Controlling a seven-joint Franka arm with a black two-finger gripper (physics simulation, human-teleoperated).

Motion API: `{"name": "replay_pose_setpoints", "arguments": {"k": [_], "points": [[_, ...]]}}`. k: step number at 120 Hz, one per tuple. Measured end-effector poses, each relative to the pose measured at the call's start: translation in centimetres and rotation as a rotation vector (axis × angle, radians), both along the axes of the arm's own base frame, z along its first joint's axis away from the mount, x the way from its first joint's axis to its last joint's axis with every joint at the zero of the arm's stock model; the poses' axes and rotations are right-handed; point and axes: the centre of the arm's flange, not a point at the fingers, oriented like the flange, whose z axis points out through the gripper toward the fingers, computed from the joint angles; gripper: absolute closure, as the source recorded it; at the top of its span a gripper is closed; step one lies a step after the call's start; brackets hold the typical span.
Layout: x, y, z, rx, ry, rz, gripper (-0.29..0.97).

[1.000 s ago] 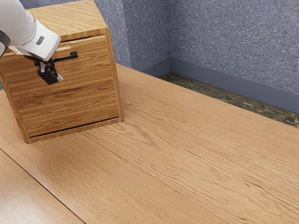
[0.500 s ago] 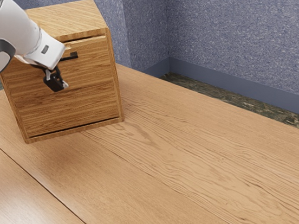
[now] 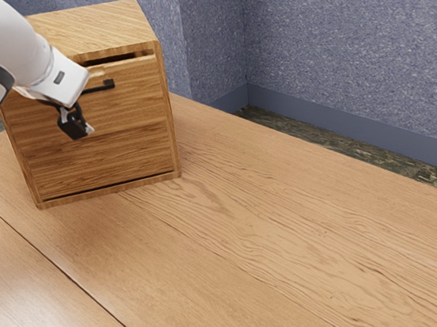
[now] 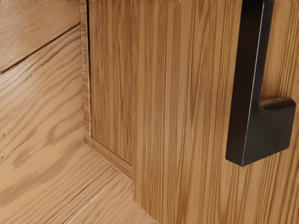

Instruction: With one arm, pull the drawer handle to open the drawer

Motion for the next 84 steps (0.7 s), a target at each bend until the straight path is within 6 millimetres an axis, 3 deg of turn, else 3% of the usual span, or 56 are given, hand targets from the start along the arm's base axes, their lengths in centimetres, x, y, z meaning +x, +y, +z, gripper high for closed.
{"name": "replay_pose_setpoints", "arguments": {"k": [84], "points": [[-1.6,-3.9,-0.2,-0.005,-0.017,-0.015,0.0]]}}
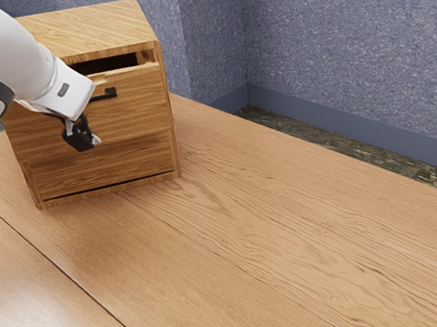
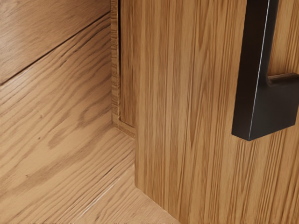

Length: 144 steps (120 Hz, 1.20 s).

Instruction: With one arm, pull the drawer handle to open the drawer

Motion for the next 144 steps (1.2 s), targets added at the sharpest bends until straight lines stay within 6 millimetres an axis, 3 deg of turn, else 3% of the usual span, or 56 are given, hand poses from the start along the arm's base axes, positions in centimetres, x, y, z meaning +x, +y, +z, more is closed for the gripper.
{"name": "replay_pose_setpoints", "arguments": {"k": [54,98,144], "points": [[-2.3,-2.4,-0.2,-0.003,-0.004,0.014,0.01],[-3.1,-5.0,1.2,-0.011,-0.033,0.009,0.01],[-3.6,-6.1,0.1,-0.03,-0.025,0.009,0.0]]}}
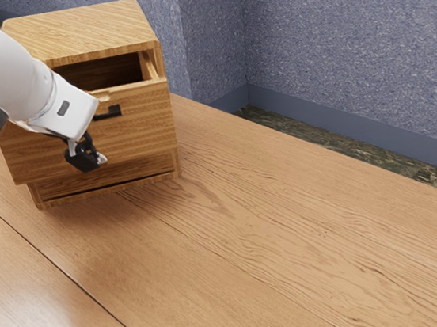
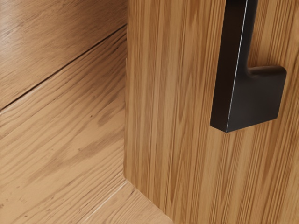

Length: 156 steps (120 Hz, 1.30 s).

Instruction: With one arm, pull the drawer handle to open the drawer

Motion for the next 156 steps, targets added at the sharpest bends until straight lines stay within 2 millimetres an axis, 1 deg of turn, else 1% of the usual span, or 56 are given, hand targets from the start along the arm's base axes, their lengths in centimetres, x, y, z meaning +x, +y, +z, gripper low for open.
{"name": "replay_pose_setpoints", "arguments": {"k": [21,48,62,75,100,110,156], "points": [[-0.7,-1.0,0.1,-0.002,-0.007,-0.001,0.0],[-1.7,-1.3,0.0,-0.015,-0.015,0.004,0.01],[-2.2,-1.8,0.2,-0.02,-0.02,0.005,0.03],[-2.4,-2.4,-0.1,-0.027,-0.017,0.002,-0.01],[-2.6,-3.7,-0.5,-0.034,-0.016,-0.011,0.0],[-3.0,-4.2,-0.4,-0.035,-0.022,-0.014,0.02],[-3.7,-6.3,-0.3,-0.041,-0.026,-0.004,0.0]]}}
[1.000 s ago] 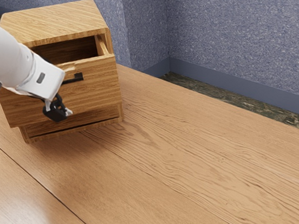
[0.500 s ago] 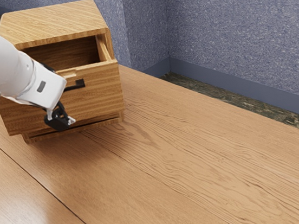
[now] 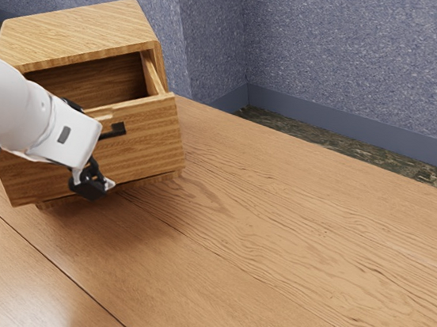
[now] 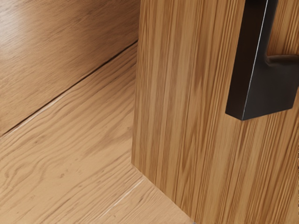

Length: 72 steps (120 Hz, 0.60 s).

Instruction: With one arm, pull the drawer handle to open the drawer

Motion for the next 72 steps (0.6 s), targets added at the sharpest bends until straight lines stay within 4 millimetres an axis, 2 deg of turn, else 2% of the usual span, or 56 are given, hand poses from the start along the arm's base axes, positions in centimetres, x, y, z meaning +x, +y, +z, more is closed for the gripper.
{"name": "replay_pose_setpoints", "arguments": {"k": [51,54,58,63,66,68,72], "points": [[-0.4,-2.6,0.0,-0.016,-0.01,-0.002,0.0],[-0.5,-3.1,1.4,0.0,-0.036,-0.003,0.0],[-0.9,-4.8,5.5,0.03,-0.105,-0.014,0.0],[-2.1,-8.6,11.5,0.072,-0.209,-0.057,0.0],[-2.9,-10.9,13.9,0.089,-0.251,-0.088,0.0],[-3.1,-12.3,14.6,0.088,-0.26,-0.107,0.0],[-1.9,-14.4,13.1,0.049,-0.202,-0.132,0.0]]}}
